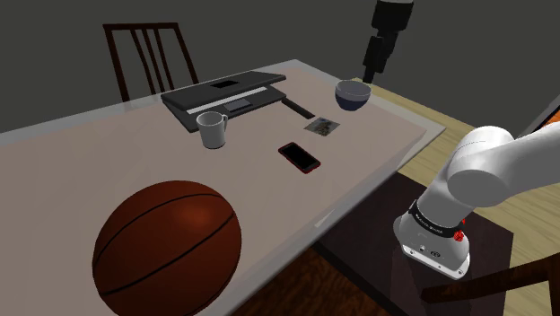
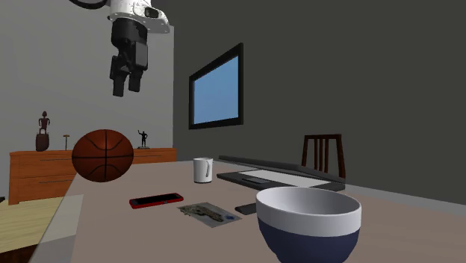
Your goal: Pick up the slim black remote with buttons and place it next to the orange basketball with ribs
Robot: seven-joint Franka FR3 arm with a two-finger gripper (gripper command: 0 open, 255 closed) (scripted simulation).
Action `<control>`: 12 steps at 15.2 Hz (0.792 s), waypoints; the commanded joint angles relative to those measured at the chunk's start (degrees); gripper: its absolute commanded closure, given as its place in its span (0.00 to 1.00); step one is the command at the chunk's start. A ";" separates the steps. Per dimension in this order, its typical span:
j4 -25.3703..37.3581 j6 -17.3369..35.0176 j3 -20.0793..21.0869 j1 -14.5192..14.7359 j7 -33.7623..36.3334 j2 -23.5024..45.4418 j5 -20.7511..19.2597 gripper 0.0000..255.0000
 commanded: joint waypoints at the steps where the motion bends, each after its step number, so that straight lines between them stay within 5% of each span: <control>1: 0.00 0.00 0.00 0.00 0.00 0.00 0.00 0.00; 12: 0.84 18.21 -3.14 -2.73 0.54 18.29 -0.22 0.00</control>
